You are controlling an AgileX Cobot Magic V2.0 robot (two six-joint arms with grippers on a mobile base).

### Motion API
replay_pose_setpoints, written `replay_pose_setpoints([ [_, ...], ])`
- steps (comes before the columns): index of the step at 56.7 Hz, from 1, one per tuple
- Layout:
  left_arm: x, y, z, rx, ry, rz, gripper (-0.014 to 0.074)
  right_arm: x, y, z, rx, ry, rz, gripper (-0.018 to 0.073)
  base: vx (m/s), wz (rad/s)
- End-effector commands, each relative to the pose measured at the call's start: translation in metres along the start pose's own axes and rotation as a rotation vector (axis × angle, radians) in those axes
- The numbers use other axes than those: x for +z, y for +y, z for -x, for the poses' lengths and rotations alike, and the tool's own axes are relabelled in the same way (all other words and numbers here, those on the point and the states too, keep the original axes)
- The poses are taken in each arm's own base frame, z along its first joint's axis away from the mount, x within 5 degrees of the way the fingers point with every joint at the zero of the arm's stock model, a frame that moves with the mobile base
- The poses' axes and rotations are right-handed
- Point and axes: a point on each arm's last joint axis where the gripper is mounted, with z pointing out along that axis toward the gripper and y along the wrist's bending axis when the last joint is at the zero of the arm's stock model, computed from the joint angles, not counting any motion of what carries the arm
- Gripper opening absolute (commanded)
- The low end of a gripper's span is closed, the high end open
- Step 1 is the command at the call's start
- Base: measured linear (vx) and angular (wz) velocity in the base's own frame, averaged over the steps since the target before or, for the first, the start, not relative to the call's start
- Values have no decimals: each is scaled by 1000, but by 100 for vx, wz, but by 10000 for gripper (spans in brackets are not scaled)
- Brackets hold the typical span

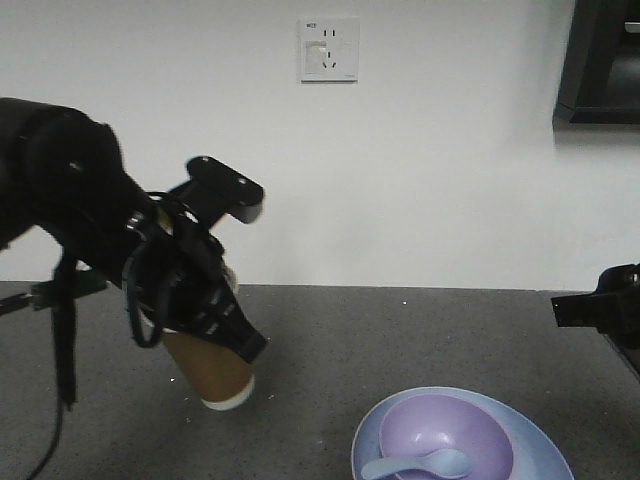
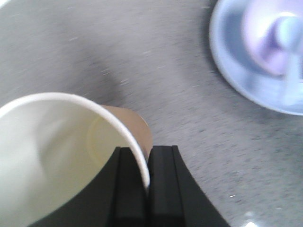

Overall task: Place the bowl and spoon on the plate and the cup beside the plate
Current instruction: 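Grasp the brown paper cup rim with the left gripper and lift, then set the paper cup down beside the plate and open the left gripper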

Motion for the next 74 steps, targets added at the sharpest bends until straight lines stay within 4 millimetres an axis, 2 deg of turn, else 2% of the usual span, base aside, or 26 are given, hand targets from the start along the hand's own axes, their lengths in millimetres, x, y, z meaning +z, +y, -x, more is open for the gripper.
replay_pose_setpoints([
  [1, -11, -20, 16, 47, -98, -21, -6, -13, 0, 11, -8, -105, -13, 592, 0, 0],
  [8, 11, -41, 26, 91, -68, -62, -6, -13, 0, 11, -9, -104, -13, 592, 0, 0],
  [16, 35, -57, 32, 114, -25, -90, -4, -13, 0, 11, -9, -103, -13, 592, 0, 0],
  [23, 51, -62, 33, 118, 9, -102, -4, -13, 0, 10, -9, -97, -12, 592, 0, 0],
  [34, 62, -63, 31, 119, 50, -109, 13, -13, 0, 10, -9, -97, -12, 592, 0, 0],
  [43, 62, -63, 31, 119, 51, -109, 112, -13, 0, 10, -9, -97, -12, 592, 0, 0],
  [63, 62, -63, 31, 112, 53, -109, 487, -13, 1, 10, -9, -92, -10, 592, 0, 0],
  [67, 60, -63, 31, 112, 51, -109, 529, -13, 1, 10, -5, -92, -10, 592, 0, 0],
  [74, 55, -62, 31, 113, 42, -105, 549, -13, 1, 10, -5, -92, -10, 592, 0, 0],
])
